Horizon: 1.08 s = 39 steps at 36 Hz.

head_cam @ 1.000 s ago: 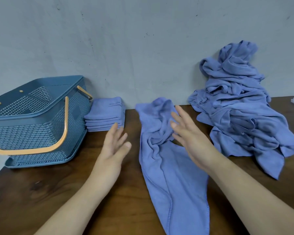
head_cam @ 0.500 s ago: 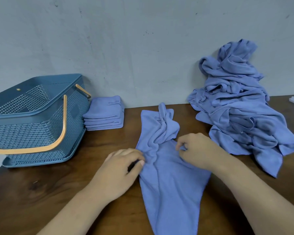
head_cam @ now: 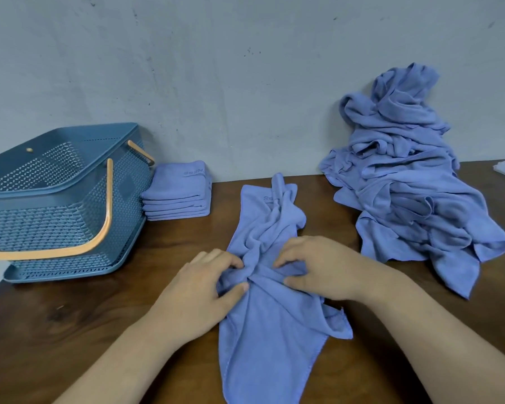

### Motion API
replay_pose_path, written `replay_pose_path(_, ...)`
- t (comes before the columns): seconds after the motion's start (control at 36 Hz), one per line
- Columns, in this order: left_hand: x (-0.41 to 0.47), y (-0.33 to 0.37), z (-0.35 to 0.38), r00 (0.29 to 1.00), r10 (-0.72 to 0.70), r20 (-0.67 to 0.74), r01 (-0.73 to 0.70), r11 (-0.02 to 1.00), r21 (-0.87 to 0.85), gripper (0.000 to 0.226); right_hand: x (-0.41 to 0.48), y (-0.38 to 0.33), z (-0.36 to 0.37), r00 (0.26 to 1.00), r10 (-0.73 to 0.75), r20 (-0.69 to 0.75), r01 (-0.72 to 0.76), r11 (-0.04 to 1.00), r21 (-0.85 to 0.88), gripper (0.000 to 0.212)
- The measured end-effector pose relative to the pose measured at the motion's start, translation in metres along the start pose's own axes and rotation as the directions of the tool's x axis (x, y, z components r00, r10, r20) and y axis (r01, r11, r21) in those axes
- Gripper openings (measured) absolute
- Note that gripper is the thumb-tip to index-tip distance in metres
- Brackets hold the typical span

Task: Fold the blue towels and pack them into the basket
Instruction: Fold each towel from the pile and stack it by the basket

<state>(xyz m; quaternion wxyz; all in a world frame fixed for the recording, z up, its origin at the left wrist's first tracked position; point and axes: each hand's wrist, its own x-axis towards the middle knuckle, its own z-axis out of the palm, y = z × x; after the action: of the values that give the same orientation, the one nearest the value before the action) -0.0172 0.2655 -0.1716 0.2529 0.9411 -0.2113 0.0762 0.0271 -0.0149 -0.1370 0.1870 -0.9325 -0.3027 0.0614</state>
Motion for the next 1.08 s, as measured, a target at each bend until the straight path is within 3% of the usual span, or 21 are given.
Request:
replay_pose_path(0.08,0.002,-0.004,-0.003,0.999,-0.026,-0.020,0.026,1.000,-0.003,0.016,-0.005,0.001,-0.008,0.998,0.044,0.035,-0.043,0.999,-0.006,0.023)
replay_pose_path(0.19,0.001,-0.008,-0.007,0.998,-0.051,-0.041,0.052,0.998,0.020,0.009,-0.016,-0.003,-0.022,0.967,0.140,0.211,-0.161,0.983,0.087,0.020)
replay_pose_path(0.31,0.001,-0.006,-0.010,0.998,-0.061,-0.025,0.063,0.995,0.074,0.016,-0.026,-0.004,-0.032,0.889,0.182,0.420,-0.273,0.947,0.169,0.019)
replay_pose_path(0.39,0.001,-0.004,-0.013,0.995,-0.081,-0.064,0.086,0.993,0.076,0.037,-0.028,-0.003,-0.033,0.811,0.202,0.549,-0.389,0.887,0.249,0.019)
replay_pose_path(0.44,0.001,-0.006,-0.014,0.988,-0.113,-0.102,0.117,0.992,0.035,0.052,-0.025,0.000,-0.031,0.847,0.199,0.494,-0.371,0.886,0.278,0.017)
replay_pose_path(0.53,0.001,-0.009,-0.014,0.982,-0.178,-0.069,0.179,0.984,0.006,0.063,-0.013,0.006,-0.022,0.974,0.196,0.113,-0.225,0.900,0.373,0.014)
replay_pose_path(0.58,0.002,-0.008,-0.014,0.979,-0.195,-0.058,0.197,0.980,0.039,0.066,-0.003,0.011,-0.012,0.962,0.200,-0.185,-0.125,0.928,0.352,0.015)
replay_pose_path(0.64,0.002,-0.009,-0.014,0.978,-0.190,-0.086,0.198,0.975,0.099,0.072,0.005,0.017,0.002,0.926,0.149,-0.348,-0.080,0.975,0.207,0.022)
replay_pose_path(0.72,0.002,-0.011,-0.012,0.989,-0.062,-0.133,0.079,0.989,0.124,0.061,0.013,0.028,0.020,0.938,0.131,-0.320,-0.111,0.991,0.078,0.039)
replay_pose_path(0.81,0.004,-0.010,-0.009,0.998,-0.029,-0.057,0.032,0.998,0.050,0.011,0.016,0.032,0.025,0.931,0.219,-0.292,-0.201,0.976,0.089,0.047)
replay_pose_path(0.89,0.008,-0.012,-0.007,0.995,-0.067,0.075,0.063,0.996,0.061,0.040,0.020,0.031,0.019,0.927,0.247,-0.283,-0.238,0.969,0.068,0.033)
replay_pose_path(0.97,0.007,-0.011,-0.010,0.996,-0.079,0.041,0.075,0.993,0.092,0.036,0.013,0.029,0.004,0.919,0.311,-0.243,-0.299,0.950,0.083,0.028)
replay_pose_path(1.08,0.008,-0.008,-0.017,0.990,-0.141,-0.029,0.144,0.967,0.212,0.028,-0.011,0.027,-0.022,0.912,0.410,-0.018,-0.408,0.911,0.060,0.019)
